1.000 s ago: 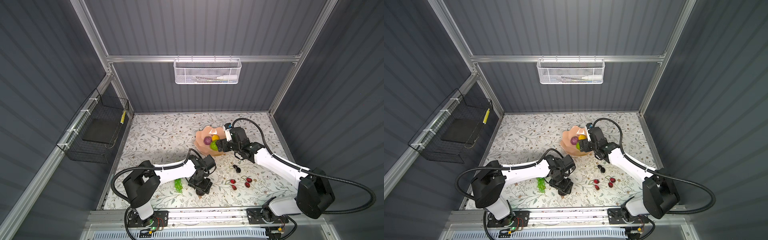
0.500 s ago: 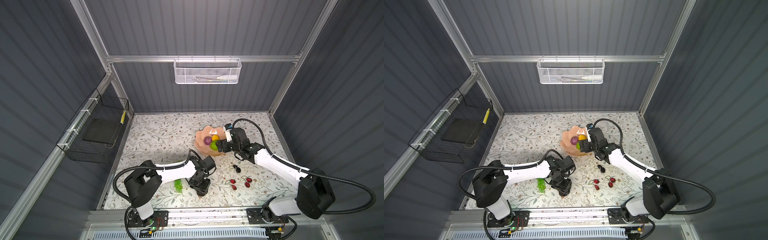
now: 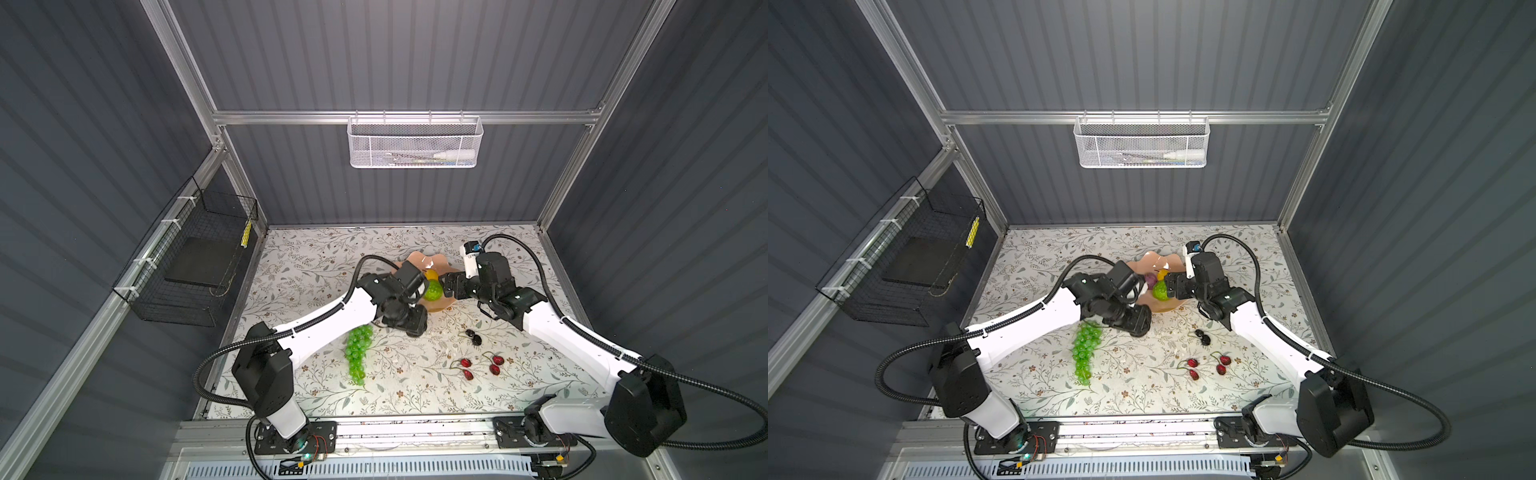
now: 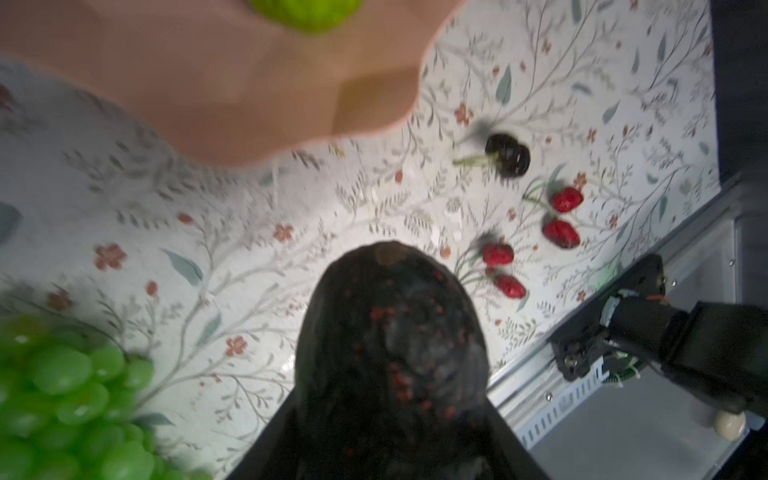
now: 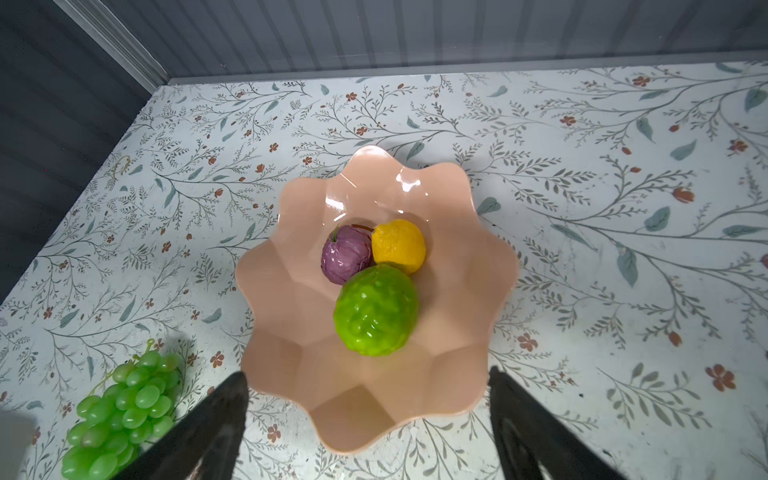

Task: Place and organize the fake fruits in the fruit bowl
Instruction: 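Carry the avocado with the left gripper and set it in the bowl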

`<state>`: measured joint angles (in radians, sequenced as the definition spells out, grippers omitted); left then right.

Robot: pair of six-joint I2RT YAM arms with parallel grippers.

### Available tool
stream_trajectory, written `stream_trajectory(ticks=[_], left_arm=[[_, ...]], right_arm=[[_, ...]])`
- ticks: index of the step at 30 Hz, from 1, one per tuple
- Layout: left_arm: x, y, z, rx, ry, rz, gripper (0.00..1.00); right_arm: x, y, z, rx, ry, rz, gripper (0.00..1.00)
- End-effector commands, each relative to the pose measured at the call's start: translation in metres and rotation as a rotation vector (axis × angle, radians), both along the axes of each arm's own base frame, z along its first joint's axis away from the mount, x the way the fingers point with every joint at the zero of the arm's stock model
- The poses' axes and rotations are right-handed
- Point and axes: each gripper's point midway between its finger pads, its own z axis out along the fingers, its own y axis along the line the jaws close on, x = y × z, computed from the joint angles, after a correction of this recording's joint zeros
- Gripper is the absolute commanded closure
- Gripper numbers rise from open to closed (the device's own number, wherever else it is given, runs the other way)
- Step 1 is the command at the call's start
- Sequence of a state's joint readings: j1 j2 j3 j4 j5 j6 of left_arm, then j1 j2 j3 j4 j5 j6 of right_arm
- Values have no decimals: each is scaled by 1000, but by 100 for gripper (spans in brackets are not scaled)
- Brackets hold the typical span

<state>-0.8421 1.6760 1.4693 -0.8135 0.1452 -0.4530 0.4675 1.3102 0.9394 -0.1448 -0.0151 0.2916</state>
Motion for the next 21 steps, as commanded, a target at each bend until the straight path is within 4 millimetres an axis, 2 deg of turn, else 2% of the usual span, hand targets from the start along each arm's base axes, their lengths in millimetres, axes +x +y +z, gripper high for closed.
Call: stream_trajectory(ticks=[1, 4, 6, 9, 14, 21], left_arm=[[39, 0, -3, 33, -75, -21, 56], [73, -6, -6, 4, -118, 9, 56], [93, -9, -16, -25, -122, 37, 56], [113, -9, -34, -15, -118, 61, 56], [130, -12, -54, -6, -121, 60, 56], [143, -23, -68, -10, -122, 50, 53]], right_arm=[[-3, -1, 1, 24, 16, 10, 10], [-5, -3, 1, 24, 15, 10, 10], [-9, -3, 0, 29, 26, 14, 10], [-14, -4, -2, 38, 39, 15, 10], [-22, -9, -2, 36, 42, 10, 10], [-28, -18, -2, -4, 62, -8, 11]])
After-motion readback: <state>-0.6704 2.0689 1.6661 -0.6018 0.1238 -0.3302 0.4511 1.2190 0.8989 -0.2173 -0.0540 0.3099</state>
